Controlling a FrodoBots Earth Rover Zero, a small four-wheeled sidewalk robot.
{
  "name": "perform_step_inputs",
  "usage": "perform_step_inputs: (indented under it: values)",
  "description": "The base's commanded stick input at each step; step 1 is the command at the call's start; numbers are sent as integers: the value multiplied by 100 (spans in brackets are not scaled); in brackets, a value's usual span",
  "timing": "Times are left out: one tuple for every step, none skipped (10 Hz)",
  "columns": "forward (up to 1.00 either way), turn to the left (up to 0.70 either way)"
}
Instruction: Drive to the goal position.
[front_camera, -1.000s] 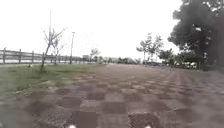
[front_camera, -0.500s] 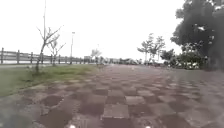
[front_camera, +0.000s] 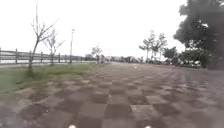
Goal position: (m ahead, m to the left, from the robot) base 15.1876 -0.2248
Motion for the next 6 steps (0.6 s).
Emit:
perform_step_inputs:
  values:
    - [85, -34]
    - [85, -34]
    - [85, -31]
    - [85, -25]
    - [85, -14]
    - [85, -2]
